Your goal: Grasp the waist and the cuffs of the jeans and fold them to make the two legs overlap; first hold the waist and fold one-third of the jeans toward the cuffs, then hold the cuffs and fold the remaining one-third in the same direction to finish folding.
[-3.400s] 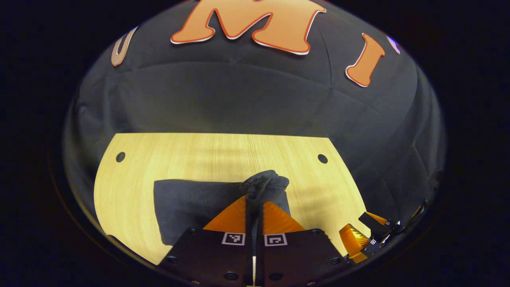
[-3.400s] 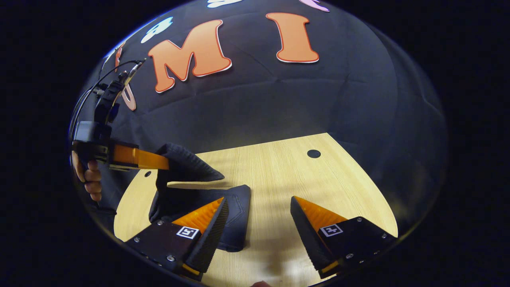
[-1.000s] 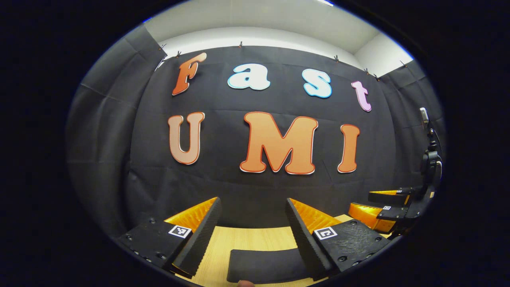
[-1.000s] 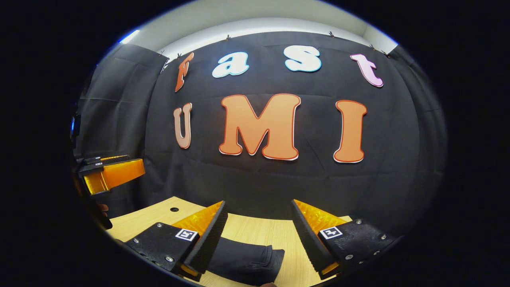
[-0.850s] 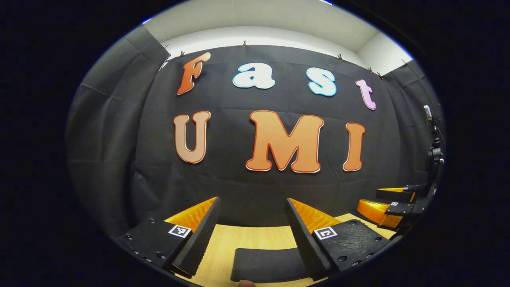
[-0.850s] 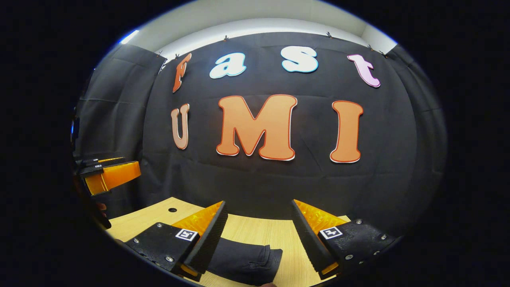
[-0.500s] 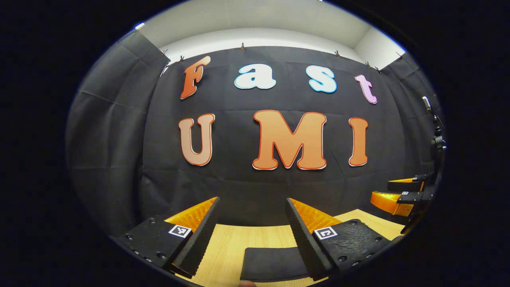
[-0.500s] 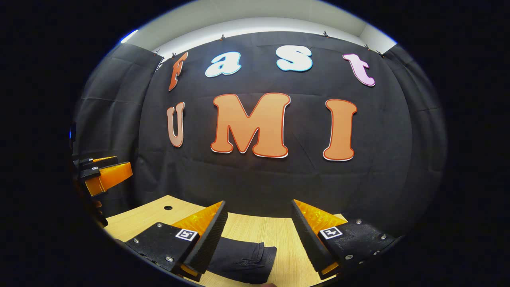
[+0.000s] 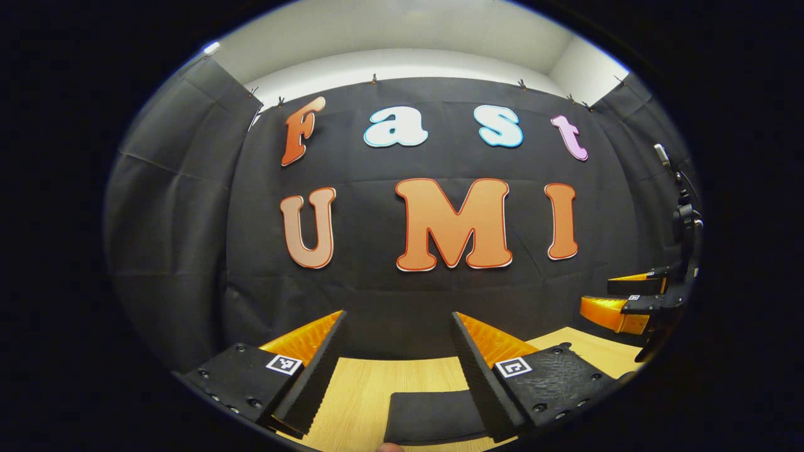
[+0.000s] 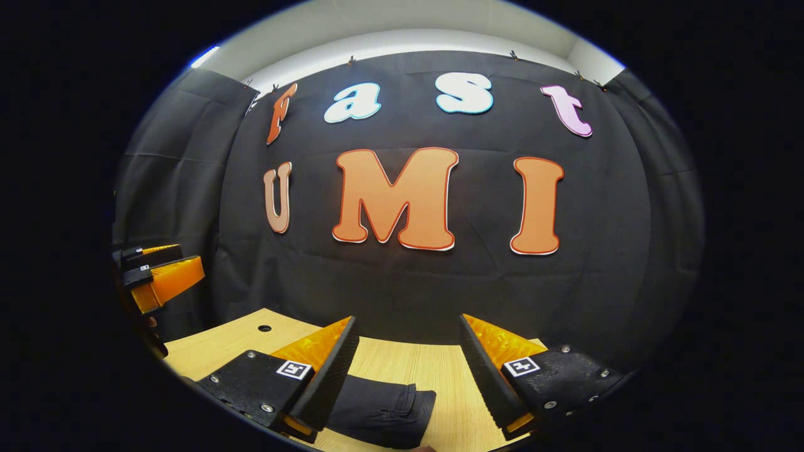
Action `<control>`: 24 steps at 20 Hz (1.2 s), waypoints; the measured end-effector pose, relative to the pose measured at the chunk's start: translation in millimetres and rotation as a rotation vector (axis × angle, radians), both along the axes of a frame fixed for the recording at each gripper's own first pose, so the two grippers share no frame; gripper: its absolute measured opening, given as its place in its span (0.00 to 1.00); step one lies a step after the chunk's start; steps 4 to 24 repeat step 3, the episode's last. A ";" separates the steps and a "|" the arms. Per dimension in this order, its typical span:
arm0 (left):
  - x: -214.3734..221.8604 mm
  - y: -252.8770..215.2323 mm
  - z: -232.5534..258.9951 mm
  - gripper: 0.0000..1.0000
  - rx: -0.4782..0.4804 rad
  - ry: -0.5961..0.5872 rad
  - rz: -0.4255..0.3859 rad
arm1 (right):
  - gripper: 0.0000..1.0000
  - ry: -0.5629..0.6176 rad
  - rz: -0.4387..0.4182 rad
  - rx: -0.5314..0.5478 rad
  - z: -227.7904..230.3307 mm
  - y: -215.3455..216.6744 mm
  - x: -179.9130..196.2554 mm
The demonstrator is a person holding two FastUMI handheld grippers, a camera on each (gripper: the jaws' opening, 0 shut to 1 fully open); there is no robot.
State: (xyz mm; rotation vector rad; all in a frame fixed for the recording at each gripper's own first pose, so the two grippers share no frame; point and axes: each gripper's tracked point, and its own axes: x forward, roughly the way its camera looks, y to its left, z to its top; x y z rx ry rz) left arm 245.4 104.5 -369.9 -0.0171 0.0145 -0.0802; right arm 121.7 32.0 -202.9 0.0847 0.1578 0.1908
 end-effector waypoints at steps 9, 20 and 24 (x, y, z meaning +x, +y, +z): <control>1.6 -2.4 -1.2 0.92 0.010 0.009 0.006 | 0.95 0.003 0.005 -0.001 -1.5 0.6 -0.9; 1.6 -2.4 -1.2 0.92 0.010 0.009 0.006 | 0.95 0.003 0.005 -0.001 -1.5 0.6 -0.9; 1.6 -2.4 -1.2 0.92 0.010 0.009 0.006 | 0.95 0.003 0.005 -0.001 -1.5 0.6 -0.9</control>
